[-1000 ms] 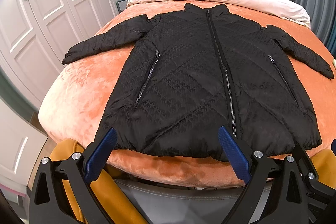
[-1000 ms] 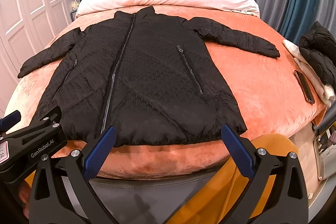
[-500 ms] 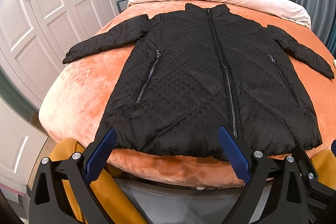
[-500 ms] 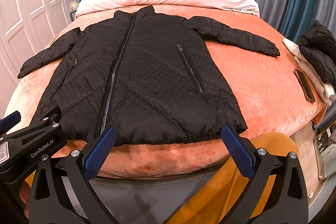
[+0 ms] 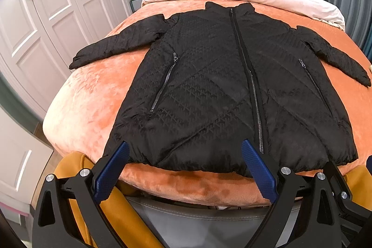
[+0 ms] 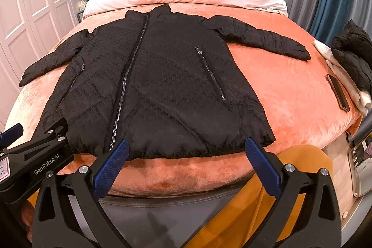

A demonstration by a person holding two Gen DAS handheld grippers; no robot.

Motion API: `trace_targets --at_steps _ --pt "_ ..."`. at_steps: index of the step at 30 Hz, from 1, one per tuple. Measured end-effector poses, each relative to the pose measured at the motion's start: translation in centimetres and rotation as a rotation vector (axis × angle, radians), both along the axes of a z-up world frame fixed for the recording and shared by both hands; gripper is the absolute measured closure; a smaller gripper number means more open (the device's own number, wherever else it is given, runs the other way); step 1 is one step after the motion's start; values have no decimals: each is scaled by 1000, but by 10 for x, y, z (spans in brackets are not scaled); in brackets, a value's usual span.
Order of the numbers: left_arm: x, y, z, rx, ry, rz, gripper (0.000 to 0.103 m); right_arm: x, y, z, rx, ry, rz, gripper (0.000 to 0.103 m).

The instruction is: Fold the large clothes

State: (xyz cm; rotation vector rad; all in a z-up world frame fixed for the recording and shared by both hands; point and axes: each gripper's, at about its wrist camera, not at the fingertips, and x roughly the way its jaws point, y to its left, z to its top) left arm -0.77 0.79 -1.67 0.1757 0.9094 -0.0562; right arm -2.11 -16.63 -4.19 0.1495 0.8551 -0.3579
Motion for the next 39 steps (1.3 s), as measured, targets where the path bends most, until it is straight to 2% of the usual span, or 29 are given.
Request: trace_targets --at_steps 11,16,18,21,22,26,29,32,37,39 --pt "5 -5 -9 12 28 -1 7 6 -5 -10 30 17 19 5" --pt "21 5 -13 -12 34 20 7 19 -44 -17 52 -3 16 5" --pt "34 12 -12 -26 30 33 7 30 -74 -16 79 -2 -5 5" --pt "56 22 -11 -51 30 47 7 50 -152 -10 169 -46 -121 5" --pt "66 25 -11 -61 33 56 7 59 -193 -9 231 -74 -182 5" --pt "100 36 -11 -150 64 69 7 80 -308 -17 390 -178 -356 5" --pt "124 46 -12 -195 66 131 7 96 -389 -32 435 -239 -493 5" --pt "143 58 -11 -223 45 199 7 108 -452 -52 445 -245 -641 5" --pt "172 75 -10 -252 21 274 7 123 -507 -88 492 -235 -790 6" --pt "182 80 -11 -259 24 288 7 128 -515 -93 494 -258 -812 13"
